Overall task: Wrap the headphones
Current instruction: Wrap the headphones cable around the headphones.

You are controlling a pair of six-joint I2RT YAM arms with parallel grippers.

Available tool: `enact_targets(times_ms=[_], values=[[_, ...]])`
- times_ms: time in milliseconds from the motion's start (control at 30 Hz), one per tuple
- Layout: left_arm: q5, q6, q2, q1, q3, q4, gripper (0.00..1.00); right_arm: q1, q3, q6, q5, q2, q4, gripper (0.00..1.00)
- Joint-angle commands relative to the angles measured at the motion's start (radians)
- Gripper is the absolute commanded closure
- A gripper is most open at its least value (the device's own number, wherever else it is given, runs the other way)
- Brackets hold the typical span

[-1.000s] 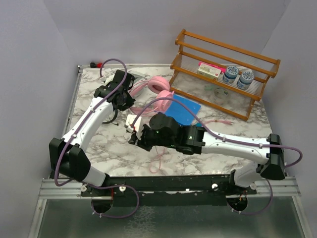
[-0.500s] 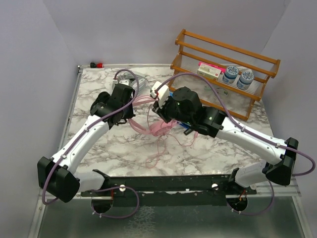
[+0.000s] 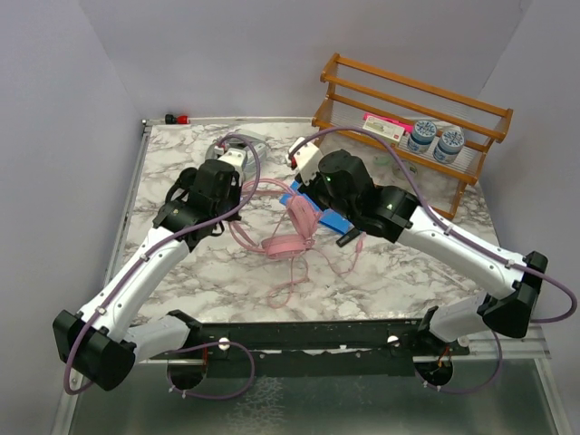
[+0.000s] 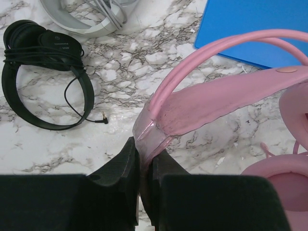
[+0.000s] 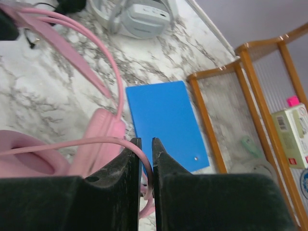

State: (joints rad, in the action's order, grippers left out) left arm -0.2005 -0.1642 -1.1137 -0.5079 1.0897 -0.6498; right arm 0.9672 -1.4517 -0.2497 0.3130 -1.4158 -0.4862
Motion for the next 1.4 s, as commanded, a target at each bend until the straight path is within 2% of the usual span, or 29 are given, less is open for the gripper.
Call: enact_targets(times_ms=[0,167,267,400,567,667,800,933,1000,1100,1233,1367], values=[[-0.008,0.063,0.012,-0.001,0.044,0.027,1.00,-0.025,0.009,-0.048,0.193,-0.026,-0.022,0.87],[-0.005,0.090,0.001,-0.001,0.056,0.002,1.00,-0.033,0.042,-0.070,0.302,-0.056,0.040,0.88],[0.141,0.126,0.009,-0.001,0.062,-0.016,1.00,-0.056,0.057,-0.073,0.293,-0.083,0.081,0.83],[0.277,0.124,0.013,-0.001,0.071,-0.029,1.00,-0.124,0.070,-0.032,0.201,-0.107,0.133,0.82],[0.233,0.102,0.012,-0.001,0.113,-0.069,1.00,-0.212,0.139,0.041,0.063,-0.105,0.257,0.81],[0.254,0.079,0.014,-0.001,0.160,-0.100,1.00,-0.264,0.200,0.093,0.002,-0.105,0.339,0.81],[0.385,0.041,0.021,-0.001,0.227,-0.122,1.00,-0.334,0.276,0.160,-0.091,-0.102,0.438,0.82],[0.580,0.017,0.013,0.000,0.285,-0.130,1.00,-0.375,0.358,0.197,-0.201,-0.078,0.571,0.81],[0.653,0.010,0.001,0.000,0.316,-0.145,1.00,-0.398,0.396,0.221,-0.242,-0.065,0.623,0.76],[0.642,-0.002,-0.004,0.000,0.350,-0.164,1.00,-0.436,0.419,0.270,-0.265,-0.064,0.646,0.60],[0.599,-0.008,0.013,0.000,0.368,-0.166,1.00,-0.484,0.395,0.339,-0.233,-0.098,0.609,0.58],[0.693,-0.020,0.006,0.000,0.381,-0.168,1.00,-0.511,0.383,0.379,-0.168,-0.123,0.609,0.51]])
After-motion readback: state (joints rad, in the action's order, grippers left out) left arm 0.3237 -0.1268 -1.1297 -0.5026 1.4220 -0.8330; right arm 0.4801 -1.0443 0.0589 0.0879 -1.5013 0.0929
